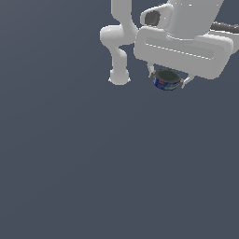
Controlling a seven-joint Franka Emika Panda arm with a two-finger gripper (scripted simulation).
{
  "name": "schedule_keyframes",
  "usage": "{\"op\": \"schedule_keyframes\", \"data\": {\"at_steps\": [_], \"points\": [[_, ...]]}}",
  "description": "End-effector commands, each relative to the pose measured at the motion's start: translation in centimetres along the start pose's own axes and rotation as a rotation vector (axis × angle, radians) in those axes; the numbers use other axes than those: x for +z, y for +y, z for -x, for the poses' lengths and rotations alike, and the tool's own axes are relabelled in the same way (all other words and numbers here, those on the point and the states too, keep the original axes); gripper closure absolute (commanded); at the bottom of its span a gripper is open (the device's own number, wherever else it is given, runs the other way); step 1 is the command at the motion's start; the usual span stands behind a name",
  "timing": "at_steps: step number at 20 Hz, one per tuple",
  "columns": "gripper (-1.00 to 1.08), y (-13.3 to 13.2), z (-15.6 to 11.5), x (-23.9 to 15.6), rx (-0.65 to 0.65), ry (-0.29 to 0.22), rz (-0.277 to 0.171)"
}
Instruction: Pick up the object and move it to a goal position.
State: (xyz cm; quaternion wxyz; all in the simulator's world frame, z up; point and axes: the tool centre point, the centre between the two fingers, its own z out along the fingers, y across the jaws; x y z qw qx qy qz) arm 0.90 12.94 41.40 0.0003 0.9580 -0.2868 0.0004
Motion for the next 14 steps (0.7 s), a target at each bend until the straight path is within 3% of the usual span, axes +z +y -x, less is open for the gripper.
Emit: {"op": "schedule_keyframes", "data": {"at_steps": [1, 14], "points": [[1.08, -0.7, 0.4, -1.6, 0.001, 0.0, 0.0], [1.08, -2.4, 1.0, -5.0, 0.0, -0.001, 0.0]]}}
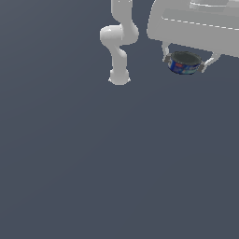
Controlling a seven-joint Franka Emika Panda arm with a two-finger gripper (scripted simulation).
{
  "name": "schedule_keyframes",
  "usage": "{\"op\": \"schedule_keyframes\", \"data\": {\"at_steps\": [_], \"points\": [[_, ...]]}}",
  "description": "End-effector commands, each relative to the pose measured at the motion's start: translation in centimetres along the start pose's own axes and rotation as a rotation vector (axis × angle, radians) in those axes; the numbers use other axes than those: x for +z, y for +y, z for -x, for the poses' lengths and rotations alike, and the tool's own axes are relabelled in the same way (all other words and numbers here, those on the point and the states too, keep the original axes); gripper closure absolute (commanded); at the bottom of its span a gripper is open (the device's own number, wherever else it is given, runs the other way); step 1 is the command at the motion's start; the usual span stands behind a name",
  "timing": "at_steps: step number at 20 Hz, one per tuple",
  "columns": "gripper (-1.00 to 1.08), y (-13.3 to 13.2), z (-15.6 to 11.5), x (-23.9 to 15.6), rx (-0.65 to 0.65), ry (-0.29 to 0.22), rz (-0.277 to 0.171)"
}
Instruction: Pick up the object and move it to a goal position.
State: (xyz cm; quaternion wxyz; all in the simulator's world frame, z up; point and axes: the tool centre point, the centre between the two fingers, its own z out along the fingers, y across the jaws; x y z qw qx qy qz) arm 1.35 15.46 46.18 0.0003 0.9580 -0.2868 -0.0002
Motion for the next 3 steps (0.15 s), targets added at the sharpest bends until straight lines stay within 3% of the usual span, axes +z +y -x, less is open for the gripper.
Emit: {"op": "schedule_keyframes", "data": {"at_steps": [1, 3], "points": [[1.08, -0.11, 0.02, -0.27, 0.0, 0.0, 0.0], [1.08, -0.13, 0.02, -0.31, 0.0, 0.0, 0.0]]}}
